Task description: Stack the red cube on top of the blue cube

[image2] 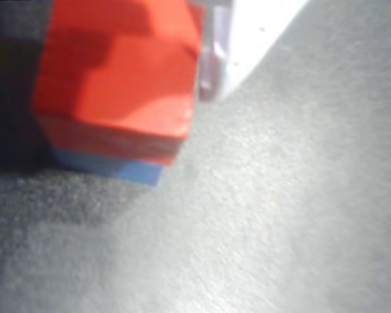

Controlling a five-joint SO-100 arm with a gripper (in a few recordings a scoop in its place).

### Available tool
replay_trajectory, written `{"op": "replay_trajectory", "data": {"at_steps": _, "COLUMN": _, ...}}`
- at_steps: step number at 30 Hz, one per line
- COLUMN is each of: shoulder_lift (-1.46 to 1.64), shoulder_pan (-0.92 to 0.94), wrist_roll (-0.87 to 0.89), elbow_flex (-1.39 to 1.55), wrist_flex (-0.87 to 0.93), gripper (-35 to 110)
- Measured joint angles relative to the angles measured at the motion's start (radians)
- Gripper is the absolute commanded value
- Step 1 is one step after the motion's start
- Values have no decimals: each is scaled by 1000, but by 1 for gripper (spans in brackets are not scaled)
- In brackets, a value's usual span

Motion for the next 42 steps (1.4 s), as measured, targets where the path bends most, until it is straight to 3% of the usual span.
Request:
{"op": "replay_trajectory", "data": {"at_steps": 7, "shoulder_lift": 106, "shoulder_pan": -64, "wrist_roll": 14, "elbow_flex": 18, "wrist_flex": -66, "gripper": 25}}
{"op": "replay_trajectory", "data": {"at_steps": 12, "shoulder_lift": 247, "shoulder_pan": -32, "wrist_roll": -117, "elbow_flex": 81, "wrist_flex": -204, "gripper": 0}}
{"op": "replay_trajectory", "data": {"at_steps": 18, "shoulder_lift": 351, "shoulder_pan": 84, "wrist_roll": -276, "elbow_flex": 104, "wrist_flex": -209, "gripper": 0}}
{"op": "replay_trajectory", "data": {"at_steps": 30, "shoulder_lift": 577, "shoulder_pan": 399, "wrist_roll": -325, "elbow_flex": 241, "wrist_flex": -5, "gripper": 0}}
{"op": "replay_trajectory", "data": {"at_steps": 35, "shoulder_lift": 643, "shoulder_pan": 451, "wrist_roll": -336, "elbow_flex": 330, "wrist_flex": -5, "gripper": 0}}
{"op": "replay_trajectory", "data": {"at_steps": 42, "shoulder_lift": 962, "shoulder_pan": 471, "wrist_roll": -336, "elbow_flex": 572, "wrist_flex": 9, "gripper": 0}}
